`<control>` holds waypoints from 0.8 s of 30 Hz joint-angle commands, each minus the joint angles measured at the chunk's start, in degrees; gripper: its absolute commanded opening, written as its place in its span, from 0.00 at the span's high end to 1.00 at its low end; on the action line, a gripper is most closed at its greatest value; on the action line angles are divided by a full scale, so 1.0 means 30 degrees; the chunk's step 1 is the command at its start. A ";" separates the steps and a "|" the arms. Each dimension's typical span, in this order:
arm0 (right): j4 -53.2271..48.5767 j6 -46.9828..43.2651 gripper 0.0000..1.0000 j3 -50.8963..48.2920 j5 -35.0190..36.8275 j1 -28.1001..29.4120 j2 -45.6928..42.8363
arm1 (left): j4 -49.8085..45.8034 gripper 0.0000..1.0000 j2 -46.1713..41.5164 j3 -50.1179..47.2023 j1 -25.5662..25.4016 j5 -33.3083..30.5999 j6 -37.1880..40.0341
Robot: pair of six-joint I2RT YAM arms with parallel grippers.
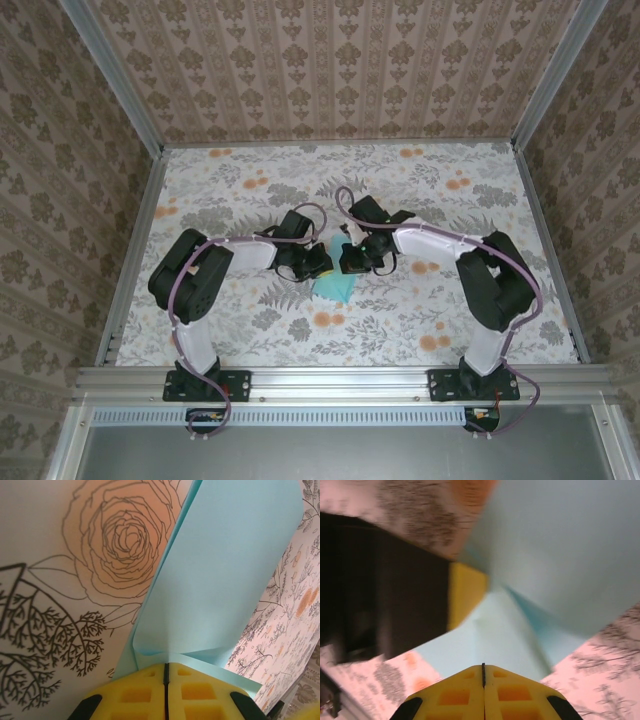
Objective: Fold a paper plane with a square sheet of paper (pick it up from the middle)
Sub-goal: Fold the triangle a second time at the center of the table.
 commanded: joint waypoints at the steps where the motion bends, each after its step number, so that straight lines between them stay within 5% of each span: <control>1: -0.0094 0.0769 0.93 -0.0524 0.0620 0.1028 -0.0378 | -0.1968 0.93 0.1286 -0.0952 -0.0172 -0.1249 -0.0298; 24: -0.1493 0.0443 0.93 -0.0522 0.2431 0.2166 0.1919 | -0.2482 0.93 0.1524 -0.1029 -0.0142 -0.1421 -0.0649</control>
